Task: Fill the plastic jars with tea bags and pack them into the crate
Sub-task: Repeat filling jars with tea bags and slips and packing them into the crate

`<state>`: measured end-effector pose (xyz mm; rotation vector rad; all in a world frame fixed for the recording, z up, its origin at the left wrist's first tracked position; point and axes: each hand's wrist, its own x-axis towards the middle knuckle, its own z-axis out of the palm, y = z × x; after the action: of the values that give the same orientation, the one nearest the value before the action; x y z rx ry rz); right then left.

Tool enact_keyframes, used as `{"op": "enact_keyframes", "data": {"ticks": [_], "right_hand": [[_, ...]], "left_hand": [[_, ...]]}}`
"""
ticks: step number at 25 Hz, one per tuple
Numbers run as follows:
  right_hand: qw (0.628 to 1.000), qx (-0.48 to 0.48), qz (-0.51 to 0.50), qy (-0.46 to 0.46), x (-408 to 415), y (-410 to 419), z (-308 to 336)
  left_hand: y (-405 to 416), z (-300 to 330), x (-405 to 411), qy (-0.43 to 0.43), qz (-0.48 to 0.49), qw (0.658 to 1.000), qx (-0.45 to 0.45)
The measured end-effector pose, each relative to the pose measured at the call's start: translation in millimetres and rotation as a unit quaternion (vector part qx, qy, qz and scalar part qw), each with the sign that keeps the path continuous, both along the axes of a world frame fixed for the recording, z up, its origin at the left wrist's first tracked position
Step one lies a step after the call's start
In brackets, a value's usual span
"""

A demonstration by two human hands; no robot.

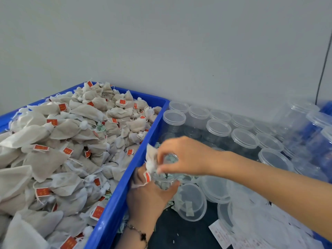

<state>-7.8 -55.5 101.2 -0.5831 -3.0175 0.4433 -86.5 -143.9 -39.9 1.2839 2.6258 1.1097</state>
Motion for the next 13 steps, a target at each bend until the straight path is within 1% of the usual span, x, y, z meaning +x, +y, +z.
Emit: {"op": "enact_keyframes", "data": {"ticks": [1,2,4,5,6,8,10,11,13], "right_hand": [[0.999,0.018,0.006,-0.046,4,1,-3],[0.999,0.025,0.003,-0.046,3,5,-3],[0.999,0.021,-0.025,0.015,-18,15,4],[0.999,0.029,-0.032,0.028,-35,22,6],[0.998,0.042,-0.037,0.015,-56,31,7],[0.996,0.055,-0.042,-0.054,-100,49,-2],[0.987,0.051,-0.042,-0.149,-139,62,-21],[0.975,0.056,-0.041,-0.209,-156,66,-33],[0.94,0.096,-0.043,-0.326,-182,69,-53]], "left_hand": [[0,-2,0,-0.002,0.003,1.0,0.007],[0,-1,0,-0.006,0.005,1.0,0.008],[-1,0,0,-0.006,0.002,1.0,0.005],[0,0,0,-0.001,0.001,1.0,0.015],[0,0,0,0.003,0.003,1.0,0.028],[0,2,-1,0.013,0.008,0.999,0.037],[1,1,-2,0.025,0.019,0.999,0.039],[2,-1,-2,0.026,0.024,0.999,0.041],[6,-2,-3,0.009,0.026,0.998,0.058]]}}
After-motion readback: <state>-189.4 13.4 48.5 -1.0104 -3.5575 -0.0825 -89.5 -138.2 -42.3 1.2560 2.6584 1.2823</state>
